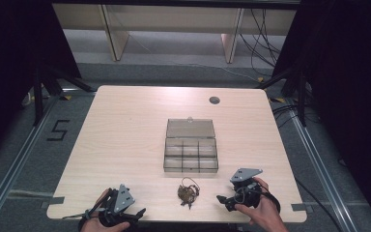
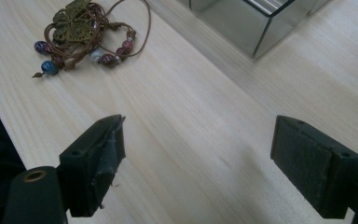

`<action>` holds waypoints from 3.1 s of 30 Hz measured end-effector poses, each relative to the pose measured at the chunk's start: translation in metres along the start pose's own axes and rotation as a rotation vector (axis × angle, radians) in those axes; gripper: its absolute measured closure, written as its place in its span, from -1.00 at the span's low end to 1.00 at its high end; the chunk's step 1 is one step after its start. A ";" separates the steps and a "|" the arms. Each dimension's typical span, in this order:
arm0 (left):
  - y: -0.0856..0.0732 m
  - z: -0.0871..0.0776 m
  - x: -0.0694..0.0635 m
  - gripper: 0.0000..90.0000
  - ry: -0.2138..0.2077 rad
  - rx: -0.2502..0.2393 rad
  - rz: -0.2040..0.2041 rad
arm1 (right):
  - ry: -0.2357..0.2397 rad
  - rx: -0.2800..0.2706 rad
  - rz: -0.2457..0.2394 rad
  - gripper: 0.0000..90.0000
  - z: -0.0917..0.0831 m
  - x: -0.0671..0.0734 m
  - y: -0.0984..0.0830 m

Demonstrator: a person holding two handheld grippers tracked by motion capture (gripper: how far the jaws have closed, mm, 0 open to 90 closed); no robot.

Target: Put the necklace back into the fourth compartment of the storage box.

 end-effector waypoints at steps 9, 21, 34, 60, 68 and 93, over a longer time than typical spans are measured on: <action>0.000 0.000 0.000 -0.64 0.006 -0.003 0.001 | 0.025 0.004 -0.011 -0.55 -0.003 0.002 0.003; 0.001 0.001 -0.001 -0.64 0.000 -0.015 -0.003 | 0.052 -0.003 -0.048 -0.50 -0.004 0.012 0.014; 0.001 -0.001 0.001 -0.64 0.010 -0.004 0.016 | 0.125 0.024 -0.098 -0.45 0.003 0.037 0.038; 0.001 0.000 0.001 -0.64 -0.002 -0.015 0.005 | 0.193 0.124 -0.172 -0.42 0.055 0.060 0.080; 0.001 -0.001 0.000 -0.64 -0.006 -0.019 -0.001 | 0.188 0.161 -0.191 -0.33 0.068 0.059 0.083; 0.001 -0.002 0.002 -0.64 0.001 -0.011 -0.002 | 0.234 0.256 -0.191 0.40 0.070 0.069 0.080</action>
Point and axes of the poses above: each handheld gripper's, and its own axes: z roughly forward along the jaws, y roughly out of its top, x roughly to its left, the point moved 8 cm from there along z, roughly forward along the jaws, and after that the axes turned 6 degrees about -z, right-handed, at the moved point
